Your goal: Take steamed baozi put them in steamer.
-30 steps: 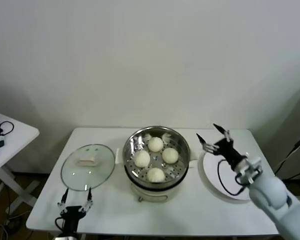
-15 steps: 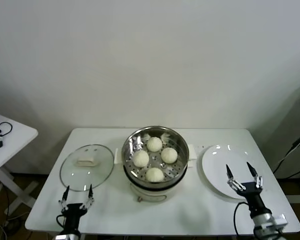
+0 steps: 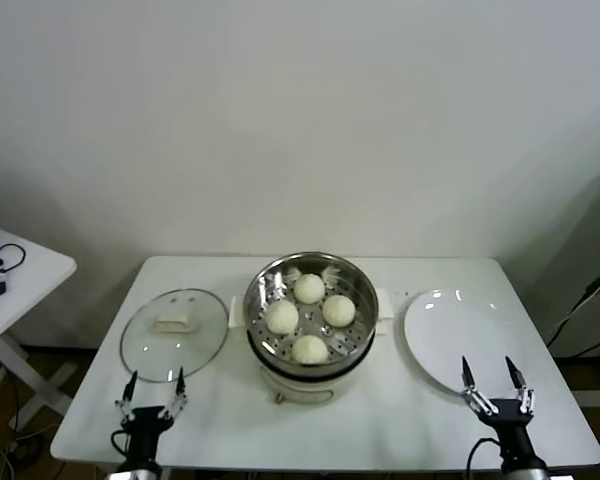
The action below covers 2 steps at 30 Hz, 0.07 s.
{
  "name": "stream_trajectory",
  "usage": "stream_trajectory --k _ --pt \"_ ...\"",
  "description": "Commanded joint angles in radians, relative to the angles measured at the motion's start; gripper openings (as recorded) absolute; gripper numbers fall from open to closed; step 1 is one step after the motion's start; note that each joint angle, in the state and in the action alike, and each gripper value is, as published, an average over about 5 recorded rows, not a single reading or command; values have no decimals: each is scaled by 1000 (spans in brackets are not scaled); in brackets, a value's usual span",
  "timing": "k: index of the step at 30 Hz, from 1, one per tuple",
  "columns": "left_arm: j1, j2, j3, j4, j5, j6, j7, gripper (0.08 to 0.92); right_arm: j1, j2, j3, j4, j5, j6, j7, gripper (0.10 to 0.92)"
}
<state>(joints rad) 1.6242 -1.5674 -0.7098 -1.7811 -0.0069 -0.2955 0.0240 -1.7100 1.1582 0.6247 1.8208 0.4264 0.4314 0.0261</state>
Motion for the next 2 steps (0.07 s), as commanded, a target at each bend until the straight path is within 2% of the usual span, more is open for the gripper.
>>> stream_trajectory --k 1,2 --pt "4 -3 2 -16 -1 2 1 823 -37 44 9 -4 -19 31 3 823" --pt "4 -4 3 -16 0 2 2 823 -37 44 8 -5 -19 30 4 823"
